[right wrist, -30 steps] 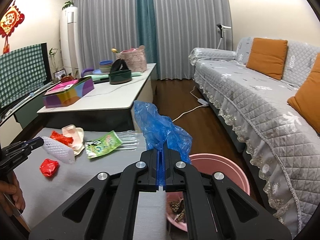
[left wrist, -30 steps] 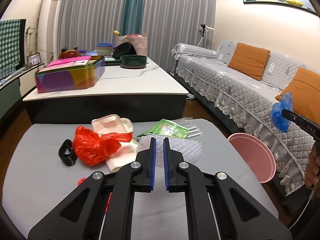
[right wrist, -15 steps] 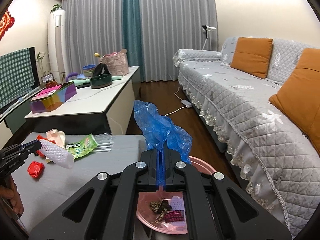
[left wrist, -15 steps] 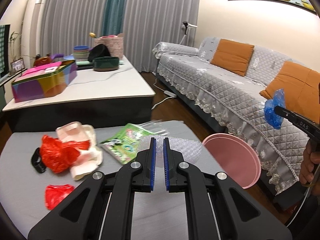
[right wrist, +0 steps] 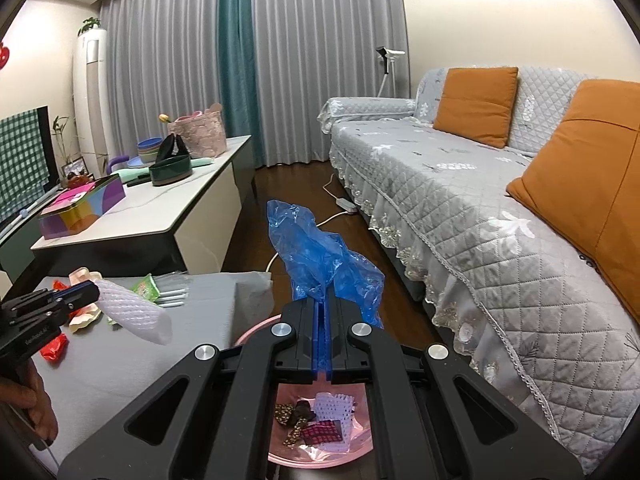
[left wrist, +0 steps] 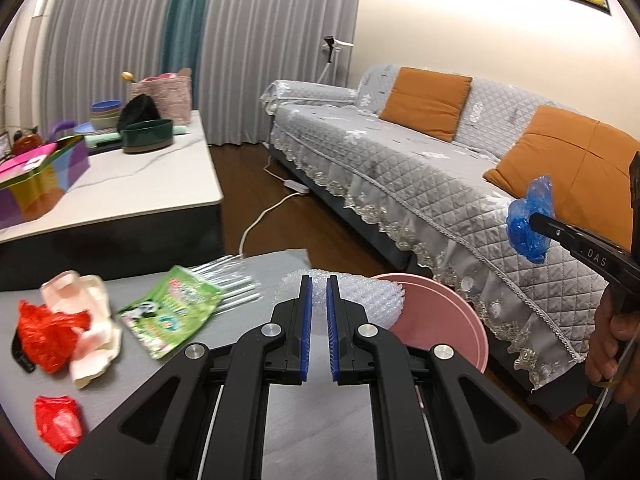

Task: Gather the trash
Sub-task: 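Carry the blue bag and the held item over to the pink bin, then open both tools over the pink bin to drop the held items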

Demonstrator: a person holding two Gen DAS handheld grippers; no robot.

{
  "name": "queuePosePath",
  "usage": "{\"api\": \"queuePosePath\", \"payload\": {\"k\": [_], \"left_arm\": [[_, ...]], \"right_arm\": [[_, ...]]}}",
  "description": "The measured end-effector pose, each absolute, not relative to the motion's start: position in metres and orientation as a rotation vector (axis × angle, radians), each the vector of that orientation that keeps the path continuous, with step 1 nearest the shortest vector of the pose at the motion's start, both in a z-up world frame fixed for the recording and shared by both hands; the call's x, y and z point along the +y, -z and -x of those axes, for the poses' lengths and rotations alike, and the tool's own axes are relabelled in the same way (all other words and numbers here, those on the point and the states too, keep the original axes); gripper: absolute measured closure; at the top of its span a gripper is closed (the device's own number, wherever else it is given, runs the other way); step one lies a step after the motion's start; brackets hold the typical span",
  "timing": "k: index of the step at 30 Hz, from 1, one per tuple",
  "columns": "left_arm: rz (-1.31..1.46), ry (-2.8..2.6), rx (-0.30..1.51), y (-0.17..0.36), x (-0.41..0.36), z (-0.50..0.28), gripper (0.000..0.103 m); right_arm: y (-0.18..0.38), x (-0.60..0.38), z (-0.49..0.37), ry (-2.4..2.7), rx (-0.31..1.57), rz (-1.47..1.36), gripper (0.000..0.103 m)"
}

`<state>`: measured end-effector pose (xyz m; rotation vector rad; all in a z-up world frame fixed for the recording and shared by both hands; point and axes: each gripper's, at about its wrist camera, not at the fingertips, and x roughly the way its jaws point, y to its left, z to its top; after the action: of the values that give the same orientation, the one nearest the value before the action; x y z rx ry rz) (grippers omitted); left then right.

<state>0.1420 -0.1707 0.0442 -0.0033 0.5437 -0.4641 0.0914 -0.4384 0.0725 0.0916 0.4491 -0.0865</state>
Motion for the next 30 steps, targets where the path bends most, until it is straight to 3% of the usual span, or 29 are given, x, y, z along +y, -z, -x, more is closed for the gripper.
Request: {"api": "queuePosePath", "payload": {"k": [30], "left_arm": [[-0.083,0.581,0.592,-0.029,-0.267,-0.161,0.096]], "right_arm": [[-0.057,-0.462,-0.100,0.090,0.475,-0.137,0.101]]}}
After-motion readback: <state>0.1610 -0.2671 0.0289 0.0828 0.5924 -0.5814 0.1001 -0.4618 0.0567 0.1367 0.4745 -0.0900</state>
